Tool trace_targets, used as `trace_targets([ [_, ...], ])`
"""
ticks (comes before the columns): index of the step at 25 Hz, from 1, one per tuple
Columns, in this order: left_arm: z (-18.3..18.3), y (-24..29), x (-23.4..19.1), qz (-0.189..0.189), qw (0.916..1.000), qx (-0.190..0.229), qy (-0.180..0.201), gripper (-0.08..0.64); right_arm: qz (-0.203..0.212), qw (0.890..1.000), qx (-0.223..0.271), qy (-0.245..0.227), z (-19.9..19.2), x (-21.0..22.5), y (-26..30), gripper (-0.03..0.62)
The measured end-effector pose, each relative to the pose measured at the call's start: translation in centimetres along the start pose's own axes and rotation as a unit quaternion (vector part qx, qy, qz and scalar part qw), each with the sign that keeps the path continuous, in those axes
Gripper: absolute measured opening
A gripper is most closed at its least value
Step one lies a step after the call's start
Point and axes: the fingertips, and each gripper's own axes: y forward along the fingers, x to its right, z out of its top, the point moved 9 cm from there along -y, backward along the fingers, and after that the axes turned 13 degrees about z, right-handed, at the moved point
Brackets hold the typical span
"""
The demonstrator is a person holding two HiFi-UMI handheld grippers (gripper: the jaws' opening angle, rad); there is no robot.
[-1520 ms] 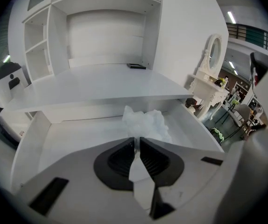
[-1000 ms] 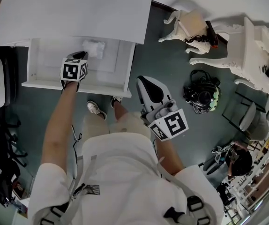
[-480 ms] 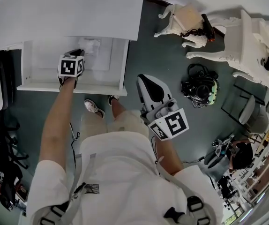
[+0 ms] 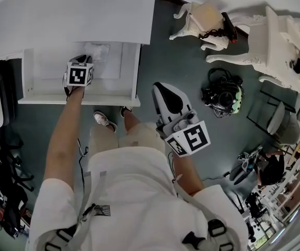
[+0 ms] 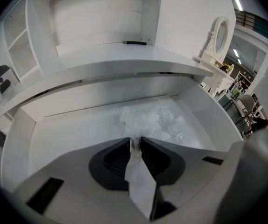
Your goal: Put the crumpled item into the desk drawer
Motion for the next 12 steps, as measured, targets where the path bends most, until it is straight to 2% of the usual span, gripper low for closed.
trace_targets([
  [3, 0.1, 0.1, -0.3, 0.008, 1.0, 0.0, 0.006, 0.098, -0.003, 1.0, 0.004, -0.002, 0.1, -0.5, -0.1, 0.011],
  [10, -0.1, -0.9, -1.1, 0.015, 0.9998, 0.01, -0.011, 0.192, -0.025, 1.0, 0.008, -0.008, 0.3, -1.2, -1.8, 0.011],
  [12, -0.3, -1.7, -1.0, 0.014, 0.9997, 0.015, -0.01, 0.199, -0.03, 0.999, 0.011, -0.011, 0.5, -1.4, -2.2, 0.011],
])
